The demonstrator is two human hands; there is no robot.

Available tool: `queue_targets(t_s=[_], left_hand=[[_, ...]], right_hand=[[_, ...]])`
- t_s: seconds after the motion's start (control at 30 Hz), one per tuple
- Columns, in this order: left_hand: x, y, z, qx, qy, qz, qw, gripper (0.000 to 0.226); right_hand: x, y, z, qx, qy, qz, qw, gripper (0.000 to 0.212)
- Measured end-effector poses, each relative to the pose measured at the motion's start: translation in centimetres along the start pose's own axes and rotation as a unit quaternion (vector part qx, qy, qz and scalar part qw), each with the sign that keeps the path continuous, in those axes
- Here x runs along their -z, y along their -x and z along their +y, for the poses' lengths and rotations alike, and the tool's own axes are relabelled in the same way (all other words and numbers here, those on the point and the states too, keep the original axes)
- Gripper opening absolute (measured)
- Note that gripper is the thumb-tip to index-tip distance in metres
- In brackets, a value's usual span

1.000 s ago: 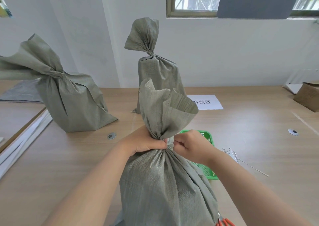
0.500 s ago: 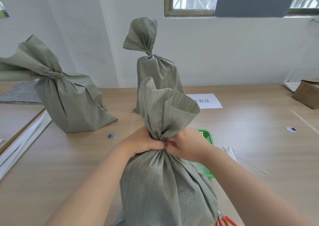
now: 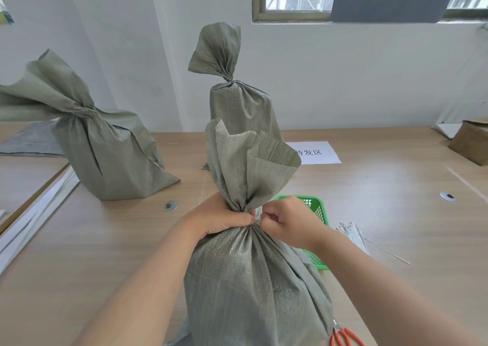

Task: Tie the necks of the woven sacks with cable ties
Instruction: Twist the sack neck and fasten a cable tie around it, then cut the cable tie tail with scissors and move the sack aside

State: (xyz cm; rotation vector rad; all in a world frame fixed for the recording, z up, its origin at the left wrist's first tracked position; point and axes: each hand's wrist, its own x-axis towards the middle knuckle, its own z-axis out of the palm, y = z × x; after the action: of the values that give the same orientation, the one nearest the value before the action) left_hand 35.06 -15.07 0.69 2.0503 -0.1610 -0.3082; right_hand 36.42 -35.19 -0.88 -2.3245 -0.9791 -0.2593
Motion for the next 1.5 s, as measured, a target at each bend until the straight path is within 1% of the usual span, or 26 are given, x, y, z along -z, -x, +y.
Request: queue_targets(t_s=[0.07,0.17,0.2,0.3,0.43,0.5,0.57,0.7,0.77,0.83,0.9,1.0,1.13,1.2,1.27,1.3,1.37,1.43,1.5], left_hand=[[0.1,0.1,-0.1,0.01,0.01,-0.002,1.0,0.01],[0.1,0.2,-0.3,0.022,0.031,0.0,0.999,0.013],[0.1,0.2,-0.3,0.021,0.035,0.001,0.999,0.013],[-0.1,0.0,-0.1,0.019,0.034,0.01,0.999,0.01],[-0.1,-0.4,-0.1,0.027,0.028,0.028,0.999,0.022],[0.0,-0.8,-0.3,0.033,0.028,0.024,0.999,0.025],[0.0,-1.1,-0.5,0.029,0.026,0.023,0.999,0.027],[-0.3,-1.8,-0.5,0.026,0.031,0.029,0.999,0.016],[-0.4,-2.0,-0.5,0.027,0.036,0.02,0.999,0.019],[-0.3,-2.1,-0.7,0.027,0.048,0.016,0.998,0.034],[-0.3,-2.3,-0.9,0.025,0.061,0.014,0.998,0.038],[-0.5,-2.3,-1.1,0.022,0.074,0.016,0.997,0.036],[-0.4,-2.2,-1.3,0.027,0.083,0.026,0.996,0.059],[-0.4,-2.2,-1.2,0.025,0.088,0.024,0.995,0.065],[-0.5,-2.2,-1.1,0.017,0.096,0.023,0.995,0.064],[-0.6,-2.3,-1.0,0.015,0.097,0.024,0.995,0.063],[-0.7,-2.3,-1.1,0.015,0.095,0.024,0.995,0.063],[-0.7,-2.4,-1.2,0.016,0.096,0.02,0.995,0.061],[-0.7,-2.5,-1.2,0.015,0.101,0.013,0.995,0.053]], right_hand=[[0.0,0.0,0.2,-0.031,-0.021,-0.006,0.999,0.031],[0.3,0.5,0.9,-0.075,-0.09,-0.008,0.993,0.035],[0.4,0.9,1.1,-0.084,-0.11,-0.011,0.99,0.034],[0.3,2.2,1.4,-0.113,-0.156,-0.016,0.981,0.018],[-0.3,4.6,2.8,-0.207,-0.197,0.028,0.958,0.036],[-0.5,6.2,3.8,-0.246,-0.198,0.032,0.948,0.038],[-1.0,8.1,4.9,-0.275,-0.187,0.029,0.943,0.032],[-2.6,12.4,7.0,-0.334,-0.163,0.076,0.925,0.015],[-3.5,14.7,7.8,-0.37,-0.138,0.074,0.916,0.013],[-4.6,16.9,8.7,-0.402,-0.11,0.055,0.907,0.013],[-5.8,19.1,9.5,-0.442,-0.081,0.027,0.893,0.012],[-7.5,22.2,10.3,-0.492,-0.058,-0.001,0.869,0.008],[-9.6,25.4,10.9,-0.538,-0.025,-0.067,0.84,0.01],[-10.6,26.5,11.2,-0.562,-0.013,-0.095,0.822,0.013],[-11.4,27.6,11.5,-0.572,0.002,-0.118,0.812,0.012],[-11.9,28.0,11.6,-0.567,0.014,-0.129,0.814,0.012],[-12.6,28.9,11.6,-0.555,0.038,-0.154,0.817,0.02],[-13.2,29.4,11.4,-0.557,0.05,-0.158,0.814,0.023],[-13.6,29.6,11.5,-0.558,0.059,-0.158,0.813,0.024]])
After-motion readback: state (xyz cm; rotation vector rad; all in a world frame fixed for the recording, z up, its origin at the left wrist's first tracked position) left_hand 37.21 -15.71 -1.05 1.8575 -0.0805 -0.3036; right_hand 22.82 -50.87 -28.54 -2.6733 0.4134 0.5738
